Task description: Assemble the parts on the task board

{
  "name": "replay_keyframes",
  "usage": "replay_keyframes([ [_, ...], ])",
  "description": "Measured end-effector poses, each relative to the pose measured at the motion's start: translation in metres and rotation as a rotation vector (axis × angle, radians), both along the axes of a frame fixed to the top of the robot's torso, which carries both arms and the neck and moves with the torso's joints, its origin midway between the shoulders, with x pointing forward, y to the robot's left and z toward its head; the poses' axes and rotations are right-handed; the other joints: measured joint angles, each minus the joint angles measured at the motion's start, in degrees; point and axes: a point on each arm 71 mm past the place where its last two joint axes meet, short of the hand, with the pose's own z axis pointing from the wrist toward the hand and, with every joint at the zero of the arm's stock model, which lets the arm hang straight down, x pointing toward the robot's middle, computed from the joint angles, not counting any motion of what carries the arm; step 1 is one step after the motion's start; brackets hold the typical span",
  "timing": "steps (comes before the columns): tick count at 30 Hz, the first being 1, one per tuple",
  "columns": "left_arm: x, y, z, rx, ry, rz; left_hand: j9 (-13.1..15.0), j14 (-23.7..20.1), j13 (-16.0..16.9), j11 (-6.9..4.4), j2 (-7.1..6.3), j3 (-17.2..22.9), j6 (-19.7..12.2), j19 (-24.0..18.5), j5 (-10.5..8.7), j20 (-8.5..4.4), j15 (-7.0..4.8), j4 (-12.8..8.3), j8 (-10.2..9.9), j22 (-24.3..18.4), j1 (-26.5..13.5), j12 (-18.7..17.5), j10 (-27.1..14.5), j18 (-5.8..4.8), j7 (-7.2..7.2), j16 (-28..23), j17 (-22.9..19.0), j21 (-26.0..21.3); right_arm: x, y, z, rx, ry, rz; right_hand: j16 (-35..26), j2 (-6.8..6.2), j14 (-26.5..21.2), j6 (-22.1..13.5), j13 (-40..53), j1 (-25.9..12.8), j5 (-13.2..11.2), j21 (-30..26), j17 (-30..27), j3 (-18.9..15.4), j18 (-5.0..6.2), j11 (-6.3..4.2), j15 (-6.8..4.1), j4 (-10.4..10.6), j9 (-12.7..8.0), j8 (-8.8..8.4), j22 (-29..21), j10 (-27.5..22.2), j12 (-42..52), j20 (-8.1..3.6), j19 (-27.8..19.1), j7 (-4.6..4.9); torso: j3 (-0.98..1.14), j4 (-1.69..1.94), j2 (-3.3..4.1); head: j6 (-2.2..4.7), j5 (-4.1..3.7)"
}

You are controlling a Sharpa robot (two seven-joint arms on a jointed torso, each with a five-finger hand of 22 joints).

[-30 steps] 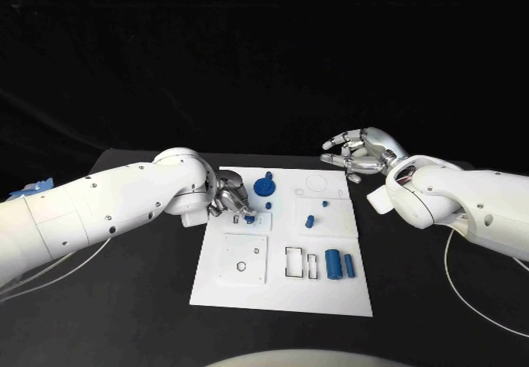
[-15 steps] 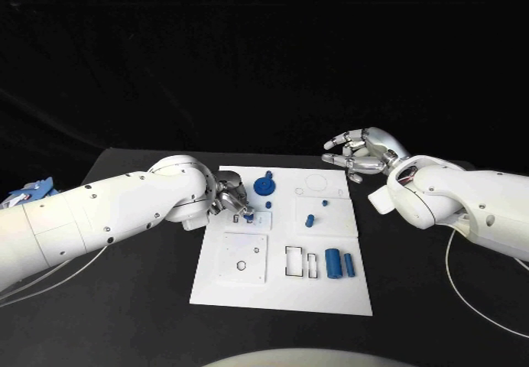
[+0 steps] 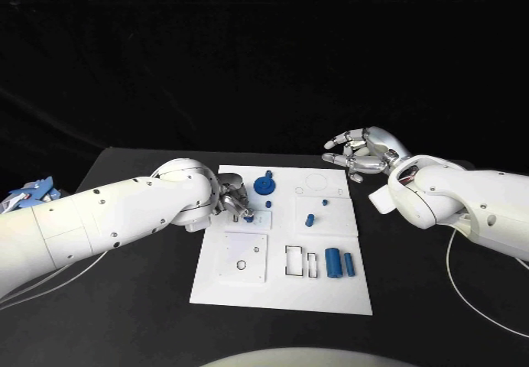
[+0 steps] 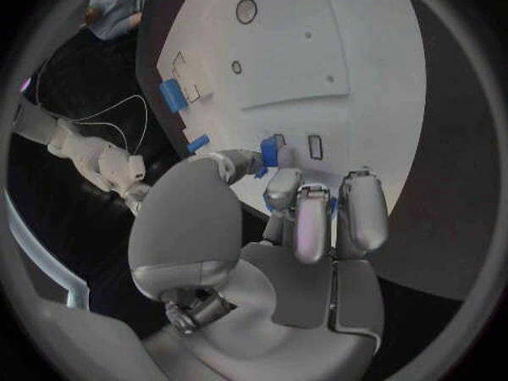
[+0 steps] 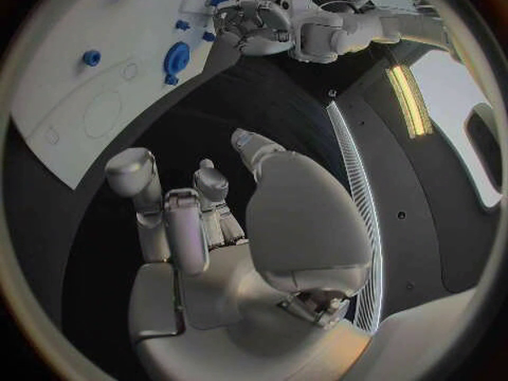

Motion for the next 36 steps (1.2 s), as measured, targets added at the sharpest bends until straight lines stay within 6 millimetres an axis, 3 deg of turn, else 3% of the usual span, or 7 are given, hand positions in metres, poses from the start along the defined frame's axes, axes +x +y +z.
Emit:
replay_keyframes([
  [5,0.0009,-0.0014,-0.0009,0.011,-0.015,-0.001,1.56,-0.17,0.23,0.0,-0.14,-0.1,0.0,0.2,0.29,-0.21,-0.16,-0.1,-0.03,0.21,-0.14,0.0,0.0,0.0,0.0,0.0,0.0,0.0,-0.0001,0.0,0.0,0.0,0.0,0.0,0.0,0.0,0.0,0.0,0.0,0.0,0.0,0.0,0.0,0.0,0.0,0.0,0.0,0.0,0.0,0.0,0.0,0.0,0.0,0.0,0.0,0.0,0.0,0.03,0.01,-0.01,-0.09],
  [36,-0.0001,-0.0035,-0.0023,0.05,-0.017,-0.02,2.02,0.04,0.37,-0.17,-0.8,-0.15,0.68,0.4,1.14,0.0,-0.37,-0.16,0.22,0.49,-0.8,0.25,0.18,0.0,-0.09,0.22,0.0,0.2,-0.0004,-0.0004,-0.0007,0.0,0.003,0.003,0.0,0.0,0.0,0.0,-0.08,0.0,0.34,0.01,0.04,-0.16,0.0,0.0,0.0,0.16,0.01,0.0,0.01,0.0,0.0,0.0,0.0,0.0,-0.01,0.04,-0.01,-0.3,-0.14],
])
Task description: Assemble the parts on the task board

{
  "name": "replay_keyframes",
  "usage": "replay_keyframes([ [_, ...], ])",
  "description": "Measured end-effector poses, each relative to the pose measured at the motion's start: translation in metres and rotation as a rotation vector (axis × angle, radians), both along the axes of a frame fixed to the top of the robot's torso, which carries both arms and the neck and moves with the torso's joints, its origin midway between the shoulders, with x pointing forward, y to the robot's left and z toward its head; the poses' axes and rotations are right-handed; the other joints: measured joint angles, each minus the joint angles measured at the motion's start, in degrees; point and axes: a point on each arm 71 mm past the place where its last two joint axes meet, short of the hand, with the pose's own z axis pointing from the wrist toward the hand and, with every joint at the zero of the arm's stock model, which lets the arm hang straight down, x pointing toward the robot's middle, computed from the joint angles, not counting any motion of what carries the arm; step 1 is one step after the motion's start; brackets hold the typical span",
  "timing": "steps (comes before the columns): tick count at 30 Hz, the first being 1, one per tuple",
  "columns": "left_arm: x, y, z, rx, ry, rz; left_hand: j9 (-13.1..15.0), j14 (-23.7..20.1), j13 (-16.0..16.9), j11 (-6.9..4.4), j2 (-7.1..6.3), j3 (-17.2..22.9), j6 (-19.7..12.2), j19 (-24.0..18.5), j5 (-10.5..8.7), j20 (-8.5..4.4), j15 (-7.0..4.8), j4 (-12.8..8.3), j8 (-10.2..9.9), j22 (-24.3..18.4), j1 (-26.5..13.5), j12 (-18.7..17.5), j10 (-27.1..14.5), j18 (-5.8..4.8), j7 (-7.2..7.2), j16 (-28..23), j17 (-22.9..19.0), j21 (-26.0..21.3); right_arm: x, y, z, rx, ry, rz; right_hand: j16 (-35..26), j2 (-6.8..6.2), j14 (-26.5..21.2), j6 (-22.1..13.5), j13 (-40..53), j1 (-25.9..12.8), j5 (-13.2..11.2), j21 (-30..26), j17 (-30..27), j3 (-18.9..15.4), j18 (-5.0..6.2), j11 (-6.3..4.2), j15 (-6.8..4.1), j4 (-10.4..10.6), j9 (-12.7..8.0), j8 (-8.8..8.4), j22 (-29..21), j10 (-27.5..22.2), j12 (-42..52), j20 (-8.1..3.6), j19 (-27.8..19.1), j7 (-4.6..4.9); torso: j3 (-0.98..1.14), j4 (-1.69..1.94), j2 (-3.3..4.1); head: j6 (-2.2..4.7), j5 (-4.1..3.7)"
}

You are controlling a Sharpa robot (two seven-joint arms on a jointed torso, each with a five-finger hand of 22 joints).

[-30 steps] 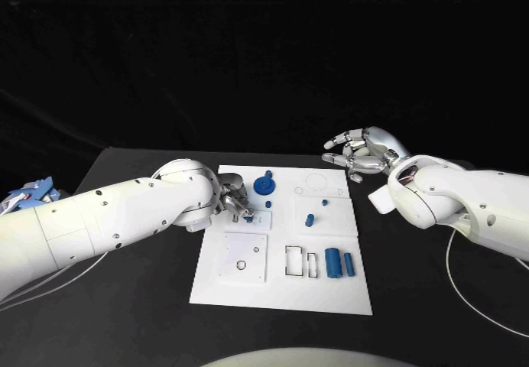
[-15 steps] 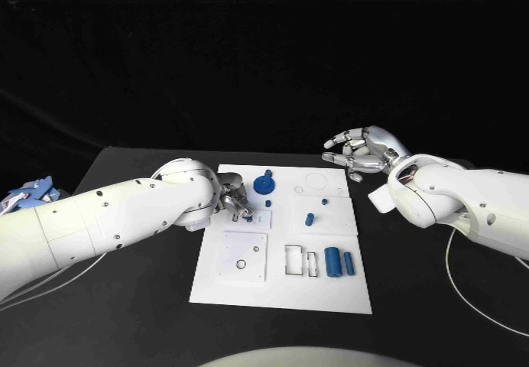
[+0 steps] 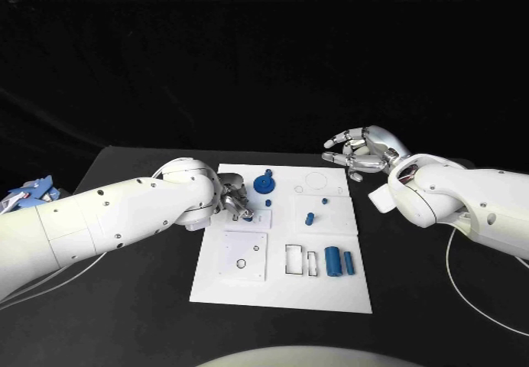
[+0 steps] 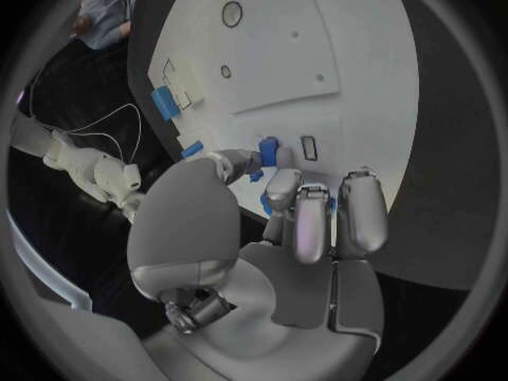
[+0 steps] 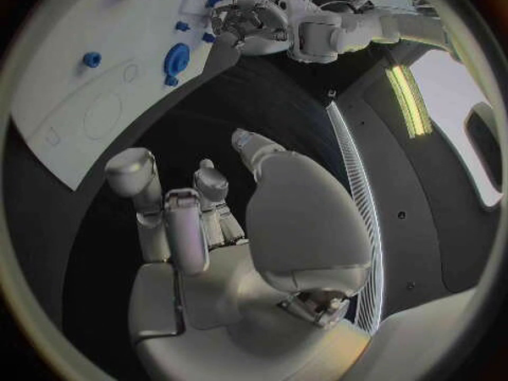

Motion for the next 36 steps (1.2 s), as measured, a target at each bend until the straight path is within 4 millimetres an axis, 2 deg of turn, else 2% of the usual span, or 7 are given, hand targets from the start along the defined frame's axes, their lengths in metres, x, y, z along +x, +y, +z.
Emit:
replay_keyframes([
  [15,0.0033,-0.0021,-0.001,0.01,0.008,0.003,0.0,0.0,0.07,0.2,0.1,0.01,0.03,0.0,0.24,0.0,0.0,0.0,-0.07,-0.01,0.1,-0.01,0.19,0.0,-0.01,0.0,0.0,0.0,-0.0002,0.0003,-0.0003,0.0,0.001,0.001,0.0,0.0,0.0,0.0,-0.1,0.0,0.0,-0.3,-0.01,0.16,0.0,0.0,0.0,0.16,0.0,0.25,-0.07,0.0,0.0,0.0,0.0,0.0,0.05,0.01,-0.01,0.04,0.14],
  [17,0.0041,-0.0023,-0.0012,0.013,0.011,0.004,0.04,0.0,0.16,0.12,0.5,0.01,0.15,0.01,0.28,-0.01,0.0,0.0,-0.08,0.08,-0.3,-0.01,0.28,-0.91,0.06,0.0,0.0,0.0,-0.0002,0.0003,-0.0003,0.0,0.001,0.001,0.0,0.0,0.0,0.0,-0.1,0.0,0.0,-0.3,-0.01,0.16,0.0,0.0,0.0,0.16,0.0,0.25,-0.07,0.0,0.0,0.0,0.0,0.0,0.05,-0.01,-0.01,0.03,0.16],
  [26,0.0066,-0.0041,-0.0023,0.026,0.032,0.006,0.51,0.0,1.13,-0.31,1.54,-0.54,0.56,0.2,0.27,-0.2,0.0,-0.58,0.26,0.17,-1.34,0.71,1.15,-0.9,-0.12,0.27,0.0,0.0,-0.0005,-0.001,-0.0004,0.0,0.002,-0.001,0.0,0.01,0.0,-0.07,-0.16,0.0,0.23,-0.3,-0.02,-0.08,0.0,0.0,0.0,0.39,-0.05,0.45,-0.12,0.0,0.0,-0.14,-0.14,0.08,0.08,-0.12,0.0,-0.1,0.12],
  [36,0.0071,-0.0048,-0.0022,0.028,0.046,0.005,1.02,0.0,2.11,-0.72,2.2,-1.46,0.72,0.41,0.27,-0.41,-0.41,-1.58,0.27,0.6,-2.74,1.37,1.96,-0.9,-0.35,0.72,0.0,0.0,-0.0006,-0.0021,-0.0004,-0.001,0.002,-0.003,0.0,0.22,0.0,-0.18,-0.16,-0.22,0.23,-0.29,-0.02,-0.08,0.0,0.0,0.0,0.39,-0.04,0.45,-0.12,0.0,0.0,-0.12,-0.12,0.18,0.06,0.0,0.0,-0.21,-0.1],
])
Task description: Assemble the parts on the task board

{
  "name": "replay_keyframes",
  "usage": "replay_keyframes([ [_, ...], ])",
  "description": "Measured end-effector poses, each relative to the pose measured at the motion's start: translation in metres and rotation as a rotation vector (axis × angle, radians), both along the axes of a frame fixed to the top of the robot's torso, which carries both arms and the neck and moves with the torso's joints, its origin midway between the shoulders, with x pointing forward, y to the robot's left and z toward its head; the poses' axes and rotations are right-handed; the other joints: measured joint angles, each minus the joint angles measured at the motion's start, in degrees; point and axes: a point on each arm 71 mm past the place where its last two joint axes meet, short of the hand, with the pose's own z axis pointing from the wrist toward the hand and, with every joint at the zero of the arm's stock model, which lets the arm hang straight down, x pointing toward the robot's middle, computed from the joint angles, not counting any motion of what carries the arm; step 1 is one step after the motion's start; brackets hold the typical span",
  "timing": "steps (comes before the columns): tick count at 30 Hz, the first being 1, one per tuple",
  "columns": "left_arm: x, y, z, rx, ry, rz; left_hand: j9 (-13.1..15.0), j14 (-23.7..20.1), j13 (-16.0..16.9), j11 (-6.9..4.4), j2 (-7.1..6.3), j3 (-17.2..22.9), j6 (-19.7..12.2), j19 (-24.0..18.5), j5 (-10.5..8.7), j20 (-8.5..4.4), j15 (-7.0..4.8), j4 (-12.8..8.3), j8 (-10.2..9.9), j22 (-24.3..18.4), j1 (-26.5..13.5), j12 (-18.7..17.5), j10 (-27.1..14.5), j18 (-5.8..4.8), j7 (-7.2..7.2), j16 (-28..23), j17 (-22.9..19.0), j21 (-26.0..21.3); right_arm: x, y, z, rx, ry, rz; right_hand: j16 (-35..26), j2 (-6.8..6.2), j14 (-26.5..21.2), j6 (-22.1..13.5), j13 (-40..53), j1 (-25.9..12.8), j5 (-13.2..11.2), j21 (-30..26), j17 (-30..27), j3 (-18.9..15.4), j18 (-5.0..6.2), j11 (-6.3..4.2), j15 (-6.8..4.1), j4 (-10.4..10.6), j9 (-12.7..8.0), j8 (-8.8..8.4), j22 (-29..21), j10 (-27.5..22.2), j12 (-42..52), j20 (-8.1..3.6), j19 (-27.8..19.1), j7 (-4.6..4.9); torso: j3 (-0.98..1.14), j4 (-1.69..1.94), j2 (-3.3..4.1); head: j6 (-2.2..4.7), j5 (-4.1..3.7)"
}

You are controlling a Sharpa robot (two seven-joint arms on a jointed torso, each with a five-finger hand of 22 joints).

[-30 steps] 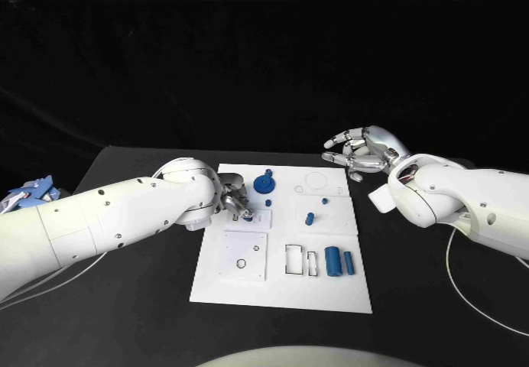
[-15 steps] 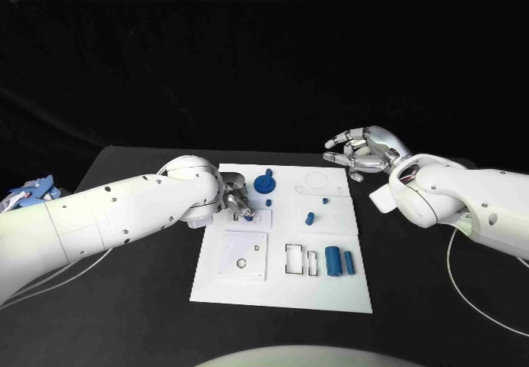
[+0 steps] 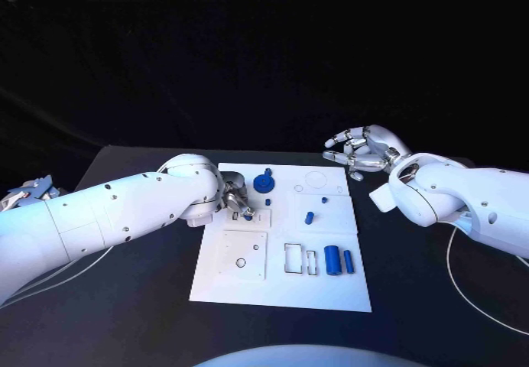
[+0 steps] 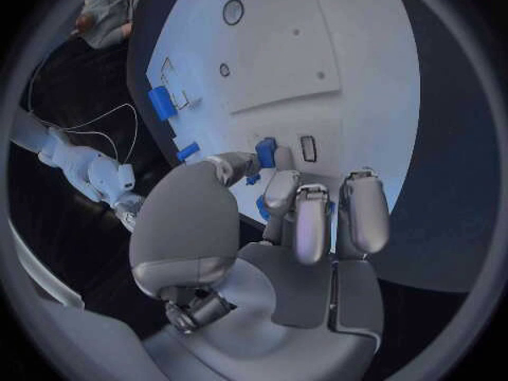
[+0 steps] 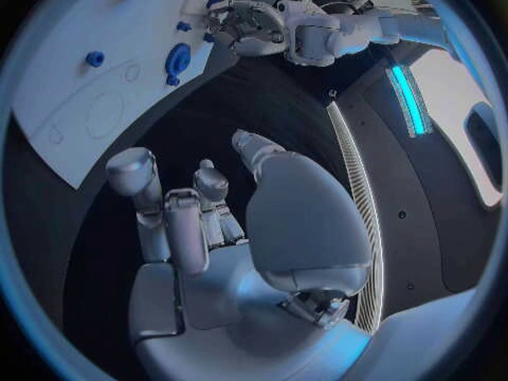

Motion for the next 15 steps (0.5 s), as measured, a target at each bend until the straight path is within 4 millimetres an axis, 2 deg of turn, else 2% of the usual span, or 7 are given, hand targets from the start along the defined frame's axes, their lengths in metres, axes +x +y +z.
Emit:
replay_keyframes([
  [6,0.0003,0.0002,-0.0004,0.0,0.005,0.002,0.11,-0.08,0.17,-0.11,0.38,-0.94,0.31,0.09,-0.58,-0.09,-0.08,-0.96,0.0,0.18,-1.78,0.0,0.11,0.01,-0.71,0.0,0.0,0.0,0.0,-0.0001,0.0,0.0,0.0,0.0,0.0,0.0,0.0,0.0,-0.12,0.0,0.0,0.0,0.0,-0.03,0.0,-0.17,0.0,0.34,-0.05,0.0,0.0,-0.17,0.0,0.01,0.0,0.0,-0.01,0.03,0.0,0.02,-0.01],
  [8,0.0003,0.0,-0.0007,0.0,0.006,0.002,0.11,-0.21,0.32,-0.12,0.58,0.95,0.43,0.21,-0.94,-0.21,-0.21,-3.17,0.0,0.23,-2.81,0.0,0.12,0.01,-0.83,0.0,0.0,0.0,0.0001,-0.0001,-0.0001,0.0,0.0,0.0,0.0,0.0,0.0,0.0,-0.23,0.0,0.13,-0.19,0.0,-0.08,0.0,-0.05,0.0,0.39,-0.05,0.0,-0.04,-0.29,0.0,0.01,0.01,0.0,-0.03,0.03,0.0,0.07,-0.01],
  [10,0.0004,0.0002,-0.0009,0.001,0.007,0.003,0.02,-0.21,0.43,-0.12,0.74,0.51,0.44,0.21,-1.44,-0.21,-0.21,-3.6,-0.01,0.26,-3.84,0.0,0.12,0.01,-0.84,0.0,0.0,0.0,0.0001,-0.0002,-0.0001,0.0,0.0,-0.001,0.0,-0.01,0.0,0.0,-0.42,-0.01,0.23,-0.33,0.0,-0.09,0.67,-0.01,0.0,0.39,-0.07,0.0,-0.12,-0.44,0.0,0.01,0.01,0.0,-0.04,0.03,0.0,0.14,-0.01],
  [11,0.0006,0.0005,-0.001,0.001,0.008,0.004,-0.06,-0.09,0.45,-0.12,0.75,-0.14,0.79,0.21,-1.63,-0.21,-0.33,-3.66,-0.19,0.28,-4.52,0.0,0.12,0.01,-1.19,0.2,0.0,0.0,0.0001,-0.0002,-0.0001,0.0,0.0,-0.001,0.0,-0.01,0.0,0.0,-0.5,-0.01,0.23,-0.33,-0.01,-0.09,0.88,-0.01,0.0,0.39,-0.12,0.0,-0.11,-0.44,0.0,0.01,0.01,0.0,-0.04,0.03,0.0,0.16,-0.01],
  [15,0.0005,0.0013,-0.0024,0.003,0.012,0.007,-0.2,-0.01,0.77,-0.21,0.74,-3.99,2.07,0.42,-1.95,-0.42,-0.41,-1.55,-0.68,0.43,-4.57,0.0,0.21,0.01,-2.03,0.22,0.0,0.0,0.0002,-0.0004,-0.0002,-0.001,0.0,-0.002,0.0,-0.22,0.0,0.0,-0.58,-0.24,0.23,-0.33,-0.01,-0.26,0.88,-0.01,0.0,0.57,-0.12,0.0,-0.17,-0.44,0.0,0.01,0.01,0.0,-0.07,0.03,-0.01,0.19,-0.01],
])
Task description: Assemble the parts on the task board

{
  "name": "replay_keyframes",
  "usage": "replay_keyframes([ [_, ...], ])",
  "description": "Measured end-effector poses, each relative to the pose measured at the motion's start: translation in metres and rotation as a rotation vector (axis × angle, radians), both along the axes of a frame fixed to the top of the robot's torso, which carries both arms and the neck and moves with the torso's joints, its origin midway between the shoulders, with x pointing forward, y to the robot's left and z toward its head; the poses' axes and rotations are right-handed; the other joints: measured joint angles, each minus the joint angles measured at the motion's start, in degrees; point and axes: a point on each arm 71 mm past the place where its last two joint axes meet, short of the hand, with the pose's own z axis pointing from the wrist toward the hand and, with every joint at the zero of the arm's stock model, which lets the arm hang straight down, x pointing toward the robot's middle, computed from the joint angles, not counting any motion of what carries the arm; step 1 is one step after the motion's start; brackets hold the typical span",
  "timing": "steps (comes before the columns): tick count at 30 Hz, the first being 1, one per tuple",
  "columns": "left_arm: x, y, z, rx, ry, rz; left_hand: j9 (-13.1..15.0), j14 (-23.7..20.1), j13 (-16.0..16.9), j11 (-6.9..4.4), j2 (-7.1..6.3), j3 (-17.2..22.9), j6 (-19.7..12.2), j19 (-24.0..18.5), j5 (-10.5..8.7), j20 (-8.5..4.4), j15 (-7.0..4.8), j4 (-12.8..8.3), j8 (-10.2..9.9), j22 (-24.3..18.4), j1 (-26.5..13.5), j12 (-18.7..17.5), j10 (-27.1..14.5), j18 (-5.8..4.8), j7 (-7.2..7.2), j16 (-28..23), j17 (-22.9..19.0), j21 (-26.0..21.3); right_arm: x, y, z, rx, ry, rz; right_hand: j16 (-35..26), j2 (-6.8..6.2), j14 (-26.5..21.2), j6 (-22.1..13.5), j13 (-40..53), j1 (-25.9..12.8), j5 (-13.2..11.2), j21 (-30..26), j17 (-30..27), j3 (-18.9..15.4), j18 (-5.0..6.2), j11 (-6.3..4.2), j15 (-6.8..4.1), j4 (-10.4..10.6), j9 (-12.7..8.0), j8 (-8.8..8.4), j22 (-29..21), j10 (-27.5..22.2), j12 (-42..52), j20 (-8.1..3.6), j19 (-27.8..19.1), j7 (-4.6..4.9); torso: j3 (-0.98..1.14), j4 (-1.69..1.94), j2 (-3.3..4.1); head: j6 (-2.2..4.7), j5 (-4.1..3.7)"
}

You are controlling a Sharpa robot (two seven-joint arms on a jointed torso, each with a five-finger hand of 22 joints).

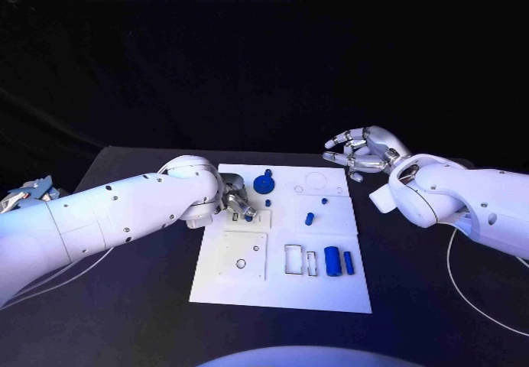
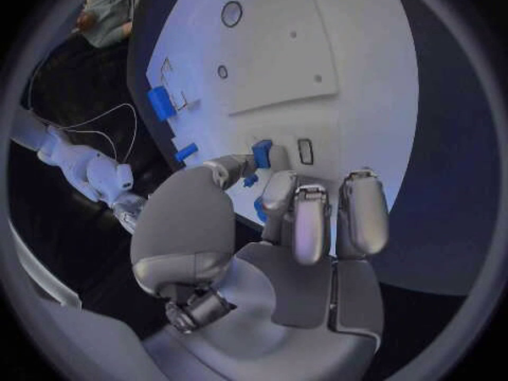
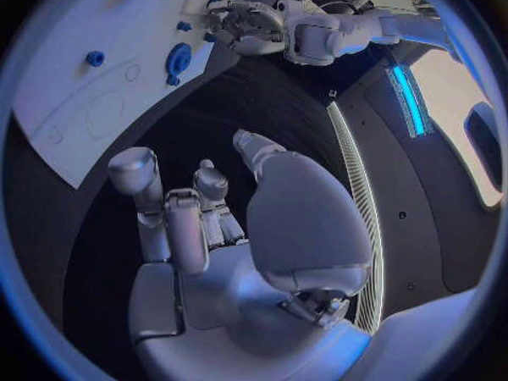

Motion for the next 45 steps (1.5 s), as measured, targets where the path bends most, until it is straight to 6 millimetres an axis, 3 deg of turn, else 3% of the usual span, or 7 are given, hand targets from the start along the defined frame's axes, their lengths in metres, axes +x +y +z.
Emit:
replay_keyframes([
  [14,0.001,0.003,-0.001,0.0,0.003,0.008,-0.08,0.0,0.47,-0.2,0.48,-4.09,0.29,-0.01,-0.21,0.01,0.0,3.19,-0.23,0.2,-0.26,0.2,0.2,0.01,0.13,0.22,0.0,0.0,0.0,-0.001,0.0,0.0,0.001,-0.002,-0.22,0.22,0.0,-0.38,-0.37,-0.82,0.02,-0.58,0.0,-0.64,0.0,0.0,0.0,0.95,-0.2,0.47,-0.36,-0.41,0.0,-0.07,-0.33,-0.02,0.0,-0.07,0.0,0.09,0.05],
  [18,0.0,0.005,0.0,-0.003,0.003,0.011,-0.08,0.0,0.65,-0.2,0.73,-5.91,0.29,-0.01,-1.44,0.01,0.0,4.34,-0.58,0.34,-0.52,0.19,0.2,0.01,0.13,0.21,0.0,0.0,0.0,-0.001,-0.001,-0.001,0.001,-0.004,-0.22,0.07,0.0,-0.59,-0.46,-1.0,0.21,-0.78,-0.01,-0.61,0.0,0.0,0.0,1.25,-0.2,0.47,-0.49,-0.41,0.0,0.01,-0.41,-0.23,0.02,-0.03,-0.02,0.16,-0.03],
  [32,0.004,0.013,0.018,-0.046,-0.028,0.046,-0.24,0.0,-0.39,-0.19,0.45,-9.11,0.49,0.4,-5.19,0.02,0.01,4.57,-1.03,0.4,-2.41,-0.16,0.2,0.01,0.33,0.21,0.04,0.0,0.001,-0.003,-0.001,-0.002,0.002,-0.009,-0.22,0.07,0.0,-0.76,-0.61,-1.57,0.21,-1.0,-0.01,-1.32,0.0,0.21,0.0,1.96,-0.34,0.89,-0.63,-0.62,0.0,0.01,-0.41,-0.06,0.03,-0.02,-0.03,0.71,0.14],
  [35,0.008,0.017,0.027,-0.063,-0.043,0.064,-0.55,0.0,-3.7,0.33,0.05,-10.14,-0.32,0.33,-5.85,0.09,0.01,4.5,-1.94,-0.29,-2.82,-2.83,-1.8,0.01,1.05,0.14,0.04,-0.11,0.001,-0.003,-0.001,-0.002,0.003,-0.009,-0.22,0.24,0.0,-0.76,-0.61,-1.74,0.21,-1.0,-0.01,-1.32,0.0,0.21,0.0,1.96,-0.34,0.89,-0.63,-0.62,0.0,0.01,-0.41,-0.06,0.03,-0.03,-0.01,0.79,0.18],
  [38,0.014,0.025,0.04,-0.078,-0.063,0.089,-1.4,-0.01,-7.25,1.25,-0.16,-11.38,-3.15,-0.89,-6.81,0.64,0.51,4.44,-3.97,-1.92,-3.02,-5.65,-4.18,0.01,2.04,-0.27,0.04,-0.77,0.001,-0.003,-0.002,-0.001,0.003,-0.009,-0.22,0.3,0.0,-0.76,-0.61,-1.8,0.21,-1.0,-0.01,-1.32,0.0,0.21,0.0,1.96,-0.34,0.89,-0.63,-0.62,0.0,0.01,-0.41,-0.06,0.01,-0.04,0.02,0.82,0.2],
  [41,0.023,0.038,0.055,-0.088,-0.082,0.124,-3.05,-0.01,-8.15,2.18,0.14,-12.42,-5.58,-1.48,-6.81,1.23,1.67,4.42,-6.73,-2.47,-2.63,-6.03,-5.11,0.01,3.51,-0.27,0.04,-1.07,0.0,-0.004,-0.002,-0.002,0.004,-0.012,-0.22,0.3,0.0,-0.76,-0.61,-1.8,0.21,-1.0,-0.01,-1.32,0.0,0.21,0.0,1.96,-0.33,0.89,-0.63,-0.62,0.0,0.01,-0.41,-0.06,0.02,-0.01,0.03,0.91,0.16],
  [45,0.036,0.057,0.068,-0.085,-0.098,0.176,-3.96,-0.14,-8.84,2.59,0.21,-12.59,-5.77,-1.88,-6.81,1.64,1.8,4.26,-7.68,-3.06,-1.22,-6.32,-5.52,0.01,3.7,-0.27,0.04,-1.34,0.0,-0.006,-0.002,-0.003,0.005,-0.015,-0.22,0.3,0.0,-0.76,-0.61,-1.8,0.21,-1.0,-0.01,-1.34,0.0,0.21,0.0,2.17,-0.39,0.89,-0.63,-0.62,0.0,0.01,-0.4,-0.06,0.04,0.14,0.03,1.05,0.22],
])
